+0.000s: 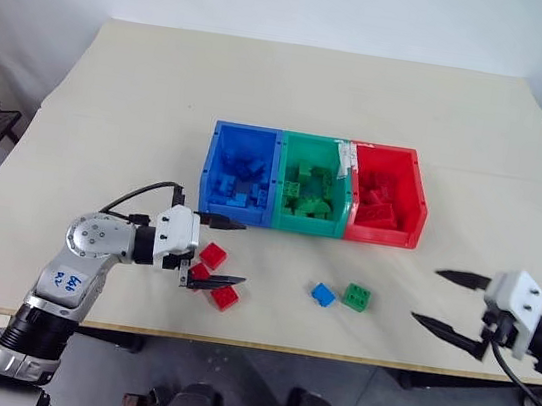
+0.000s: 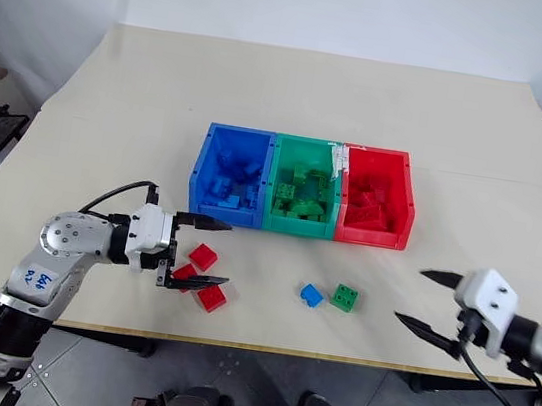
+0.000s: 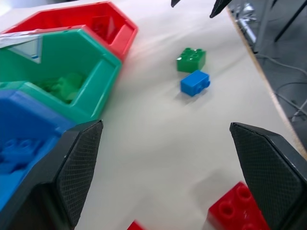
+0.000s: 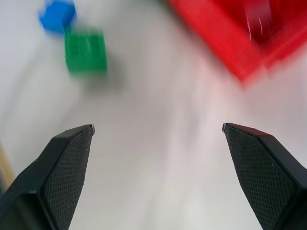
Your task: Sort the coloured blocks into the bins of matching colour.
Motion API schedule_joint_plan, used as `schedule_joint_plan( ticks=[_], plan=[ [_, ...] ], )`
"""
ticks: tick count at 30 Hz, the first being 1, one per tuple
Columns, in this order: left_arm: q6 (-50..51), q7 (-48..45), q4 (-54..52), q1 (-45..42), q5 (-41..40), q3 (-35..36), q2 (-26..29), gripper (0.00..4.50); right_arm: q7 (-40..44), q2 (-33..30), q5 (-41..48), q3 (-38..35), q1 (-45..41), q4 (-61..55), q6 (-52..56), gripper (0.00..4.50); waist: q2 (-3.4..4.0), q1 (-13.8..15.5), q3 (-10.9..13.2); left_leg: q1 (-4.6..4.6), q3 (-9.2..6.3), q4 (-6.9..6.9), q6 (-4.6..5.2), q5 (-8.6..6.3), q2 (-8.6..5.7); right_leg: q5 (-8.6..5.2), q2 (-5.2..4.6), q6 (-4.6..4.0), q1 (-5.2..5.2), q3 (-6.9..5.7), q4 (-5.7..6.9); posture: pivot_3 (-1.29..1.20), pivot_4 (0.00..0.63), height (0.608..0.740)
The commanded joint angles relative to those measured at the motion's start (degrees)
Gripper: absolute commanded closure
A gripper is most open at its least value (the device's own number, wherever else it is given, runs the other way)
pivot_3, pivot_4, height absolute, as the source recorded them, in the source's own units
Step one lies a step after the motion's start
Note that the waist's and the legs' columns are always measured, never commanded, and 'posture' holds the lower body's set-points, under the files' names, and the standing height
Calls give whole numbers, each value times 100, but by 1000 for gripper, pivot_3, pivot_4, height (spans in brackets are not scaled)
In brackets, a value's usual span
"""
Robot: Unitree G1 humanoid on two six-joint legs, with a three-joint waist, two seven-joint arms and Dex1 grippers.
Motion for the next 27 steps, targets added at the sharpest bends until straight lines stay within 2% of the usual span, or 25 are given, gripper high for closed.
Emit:
schedule_joint_plan(
  ticks=[1, 4, 8, 13, 16, 23, 27],
  plan=[
    [-10, -152, -83, -83, -105, -4, 5, 0, -50, -119, 135, 274, -232, -467, 246, 18, 0, -26, 0, 2, 1, 0, 0, 0, 1, 0, 0, 0, 0, 1, 1, 0, 150, 740],
    [-1, -211, -80, -92, -127, 1, 7, 0, -98, -202, 103, 649, -402, -733, 639, 18, 0, -23, 0, 2, 0, 1, 0, 0, 3, 0, 1, -1, -2, 1, 3, 0, 150, 740],
    [28, -214, -118, -60, -145, 49, 6, 0, -430, -211, -86, 1603, -1062, -1134, 1708, 18, 0, 26, 0, -11, -9, 17, 3, -2, 1, 0, -1, -1, -1, -4, 2, 0, 150, 740],
    [-16, -190, -201, 84, -122, 110, 40, 0, -955, 186, -765, 2714, -1864, -876, 2028, 18, 0, 115, 0, -19, -13, 34, 2, -4, 0, 1, -1, -1, -1, -5, 4, 0, 150, 740],
    [-25, -172, -249, 133, -114, 169, 70, 0, -922, 232, -731, 2915, -1916, -923, 2228, 620, -1, 120, 0, -22, -19, 38, 6, -7, -3, 1, -3, -1, 1, -8, 4, 0, 150, 740],
    [-116, -130, -166, 150, -77, 264, 119, 0, -840, 124, -668, 2870, -1762, -1121, 2290, 2955, -3, 106, -2, -15, -21, 44, 5, -8, 0, 1, -1, -1, 12, -13, 5, 0, 150, 740],
    [-158, -119, -128, 163, -70, 288, 99, 0, -839, 163, -520, 2646, -1810, -1158, 2233, 3017, -3, 114, -2, -15, -23, 46, 6, -8, -1, 1, -1, -1, 13, -14, 5, 0, 150, 740]
  ],
)
